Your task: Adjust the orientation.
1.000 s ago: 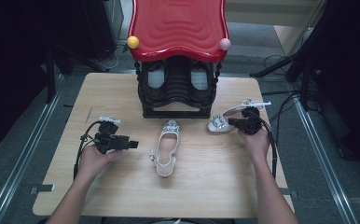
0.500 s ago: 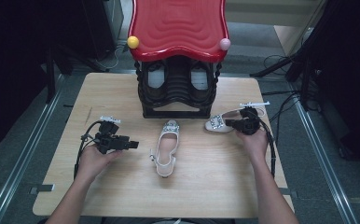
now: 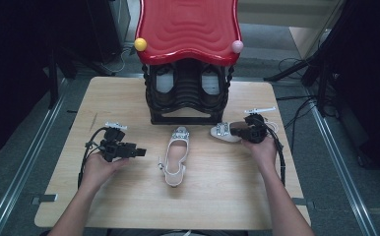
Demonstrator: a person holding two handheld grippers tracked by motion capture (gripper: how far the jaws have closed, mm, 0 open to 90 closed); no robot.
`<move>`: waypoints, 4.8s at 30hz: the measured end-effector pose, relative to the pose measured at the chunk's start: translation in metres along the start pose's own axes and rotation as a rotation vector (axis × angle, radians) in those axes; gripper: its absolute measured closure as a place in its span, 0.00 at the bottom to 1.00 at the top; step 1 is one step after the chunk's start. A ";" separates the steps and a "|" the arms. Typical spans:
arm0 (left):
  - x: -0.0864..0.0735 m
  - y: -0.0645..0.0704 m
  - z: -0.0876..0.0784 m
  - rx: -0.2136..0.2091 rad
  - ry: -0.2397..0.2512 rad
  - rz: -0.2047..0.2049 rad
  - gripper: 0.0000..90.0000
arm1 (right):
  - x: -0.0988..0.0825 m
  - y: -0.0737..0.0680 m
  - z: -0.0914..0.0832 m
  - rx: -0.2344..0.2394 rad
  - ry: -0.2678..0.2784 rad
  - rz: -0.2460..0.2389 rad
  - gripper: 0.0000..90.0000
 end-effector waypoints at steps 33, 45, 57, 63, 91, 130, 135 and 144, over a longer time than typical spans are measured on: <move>-0.010 -0.005 -0.010 0.022 0.015 -0.018 0.43 | 0.005 0.070 -0.045 -0.088 0.077 0.049 1.00; -0.006 -0.002 -0.010 0.015 0.034 -0.007 0.43 | -0.003 0.061 -0.045 -0.043 0.050 0.029 1.00; 0.004 0.001 -0.004 0.002 0.030 0.013 0.44 | -0.012 0.047 -0.048 -0.037 0.031 0.012 1.00; 0.010 0.003 0.001 -0.002 0.018 0.028 0.44 | -0.017 0.041 -0.051 -0.037 0.026 0.014 1.00; 0.018 0.006 0.005 -0.019 0.020 0.039 0.44 | -0.019 0.027 -0.060 0.025 0.072 -0.039 0.80; 0.017 0.004 0.006 -0.010 0.001 0.045 0.45 | -0.024 -0.027 -0.033 0.060 -0.048 -0.055 0.97; 0.017 0.003 0.005 -0.011 0.008 0.041 0.45 | -0.026 -0.035 -0.029 0.059 -0.058 -0.086 0.96; 0.017 0.003 0.005 -0.013 0.009 0.040 0.45 | -0.017 -0.037 -0.053 0.078 0.041 -0.082 0.98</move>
Point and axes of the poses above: each handheld gripper's, and its own axes: z roughly forward along the jaws, x roughly out of its top, y roughly to its right, the point moved 5 cm from there along z, roughly forward along the jaws, and after that the axes turned 5 degrees about -x, right-handed, at the moved point
